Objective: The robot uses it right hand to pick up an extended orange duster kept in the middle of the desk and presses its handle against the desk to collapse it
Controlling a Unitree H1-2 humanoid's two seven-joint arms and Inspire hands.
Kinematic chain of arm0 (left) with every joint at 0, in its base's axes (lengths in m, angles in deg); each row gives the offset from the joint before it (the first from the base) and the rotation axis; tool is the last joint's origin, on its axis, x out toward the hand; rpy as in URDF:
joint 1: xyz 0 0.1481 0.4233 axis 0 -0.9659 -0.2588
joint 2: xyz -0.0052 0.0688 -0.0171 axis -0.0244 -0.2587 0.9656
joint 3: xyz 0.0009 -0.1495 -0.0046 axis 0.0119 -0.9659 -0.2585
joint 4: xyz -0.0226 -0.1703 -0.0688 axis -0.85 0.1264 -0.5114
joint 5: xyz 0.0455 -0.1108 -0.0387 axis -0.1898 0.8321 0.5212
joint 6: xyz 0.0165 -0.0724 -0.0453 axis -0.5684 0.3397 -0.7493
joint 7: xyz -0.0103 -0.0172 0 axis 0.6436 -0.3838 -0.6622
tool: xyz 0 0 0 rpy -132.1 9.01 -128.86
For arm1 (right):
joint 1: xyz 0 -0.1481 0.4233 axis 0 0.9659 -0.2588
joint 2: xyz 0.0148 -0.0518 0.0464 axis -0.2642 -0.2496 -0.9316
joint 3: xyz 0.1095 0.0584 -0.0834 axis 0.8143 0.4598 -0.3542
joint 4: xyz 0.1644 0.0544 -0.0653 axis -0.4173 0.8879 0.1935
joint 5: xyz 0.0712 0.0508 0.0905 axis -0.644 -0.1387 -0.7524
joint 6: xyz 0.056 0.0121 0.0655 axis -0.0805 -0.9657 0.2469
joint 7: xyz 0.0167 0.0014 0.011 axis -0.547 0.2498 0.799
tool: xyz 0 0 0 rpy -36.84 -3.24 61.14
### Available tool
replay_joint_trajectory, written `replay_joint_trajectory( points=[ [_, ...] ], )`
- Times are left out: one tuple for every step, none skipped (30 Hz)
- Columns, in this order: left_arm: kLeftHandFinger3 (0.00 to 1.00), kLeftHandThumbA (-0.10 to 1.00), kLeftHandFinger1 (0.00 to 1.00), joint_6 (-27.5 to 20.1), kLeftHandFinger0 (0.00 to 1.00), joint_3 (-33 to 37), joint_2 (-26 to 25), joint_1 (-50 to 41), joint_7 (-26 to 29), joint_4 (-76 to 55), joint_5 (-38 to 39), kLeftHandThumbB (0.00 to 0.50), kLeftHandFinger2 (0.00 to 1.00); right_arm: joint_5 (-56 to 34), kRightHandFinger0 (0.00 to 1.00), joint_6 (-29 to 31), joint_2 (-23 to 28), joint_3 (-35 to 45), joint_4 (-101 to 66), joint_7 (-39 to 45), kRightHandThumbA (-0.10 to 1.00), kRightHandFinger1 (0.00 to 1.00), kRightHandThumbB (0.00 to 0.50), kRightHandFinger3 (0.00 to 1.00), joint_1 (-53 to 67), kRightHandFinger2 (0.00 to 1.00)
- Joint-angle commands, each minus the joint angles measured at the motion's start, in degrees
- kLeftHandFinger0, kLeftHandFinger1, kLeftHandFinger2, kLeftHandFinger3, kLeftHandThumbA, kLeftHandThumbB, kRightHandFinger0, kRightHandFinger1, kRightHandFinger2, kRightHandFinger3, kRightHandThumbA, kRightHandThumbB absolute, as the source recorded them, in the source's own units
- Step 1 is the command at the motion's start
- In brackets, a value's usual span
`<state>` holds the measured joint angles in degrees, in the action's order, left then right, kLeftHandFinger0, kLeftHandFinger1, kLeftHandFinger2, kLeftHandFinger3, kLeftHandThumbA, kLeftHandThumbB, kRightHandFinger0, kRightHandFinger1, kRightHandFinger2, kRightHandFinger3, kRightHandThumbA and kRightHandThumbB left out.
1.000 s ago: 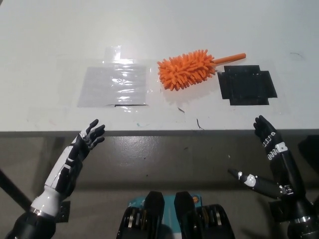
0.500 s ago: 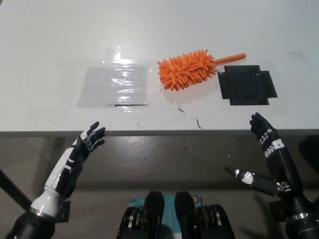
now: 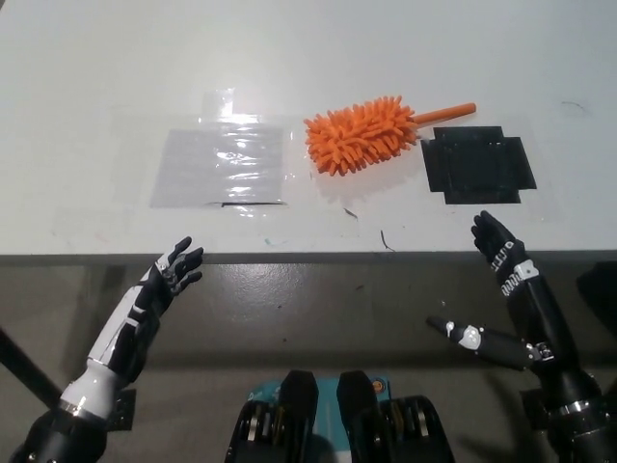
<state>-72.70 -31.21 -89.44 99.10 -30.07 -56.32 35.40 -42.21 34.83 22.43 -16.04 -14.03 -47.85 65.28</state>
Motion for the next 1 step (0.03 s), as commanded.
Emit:
replay_joint_trajectory(
  points=[
    [1.0,1.0,1.0,-1.11,1.0,-0.65,-0.86,0.69,0.07,-1.2,-0.01,0.232,1.0,0.26,1.0,-0.36,0.7,-0.46,-0.28,-0.51,1.0,1.0,0.233,1.0,-1.48,1.0]
  ],
)
